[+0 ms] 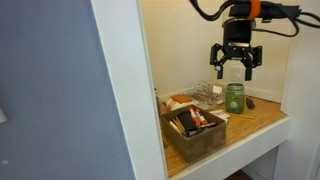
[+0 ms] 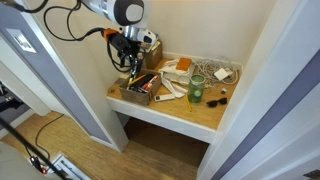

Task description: Press a button on the white remote controller on the worktop

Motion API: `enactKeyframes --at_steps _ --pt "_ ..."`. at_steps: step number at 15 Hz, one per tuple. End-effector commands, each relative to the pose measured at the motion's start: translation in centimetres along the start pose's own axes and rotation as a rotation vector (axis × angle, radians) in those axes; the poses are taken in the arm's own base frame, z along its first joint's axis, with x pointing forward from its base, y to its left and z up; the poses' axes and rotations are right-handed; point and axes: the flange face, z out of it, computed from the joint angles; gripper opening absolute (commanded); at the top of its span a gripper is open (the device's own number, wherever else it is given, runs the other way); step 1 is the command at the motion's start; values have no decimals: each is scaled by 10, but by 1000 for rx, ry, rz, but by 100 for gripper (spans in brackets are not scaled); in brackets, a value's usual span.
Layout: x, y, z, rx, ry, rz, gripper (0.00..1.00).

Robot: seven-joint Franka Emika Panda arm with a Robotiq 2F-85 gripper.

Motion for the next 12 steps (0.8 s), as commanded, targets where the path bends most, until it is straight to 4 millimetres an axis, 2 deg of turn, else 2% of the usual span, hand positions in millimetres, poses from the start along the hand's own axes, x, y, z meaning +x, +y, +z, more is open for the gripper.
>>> enactKeyframes --at_steps 1,5,9,12 --pt "58 -13 7 102 43 60 59" --pt "99 -8 28 186 101 109 31" --pt "130 25 43 235 155 174 3" --pt "139 60 52 271 127 230 0"
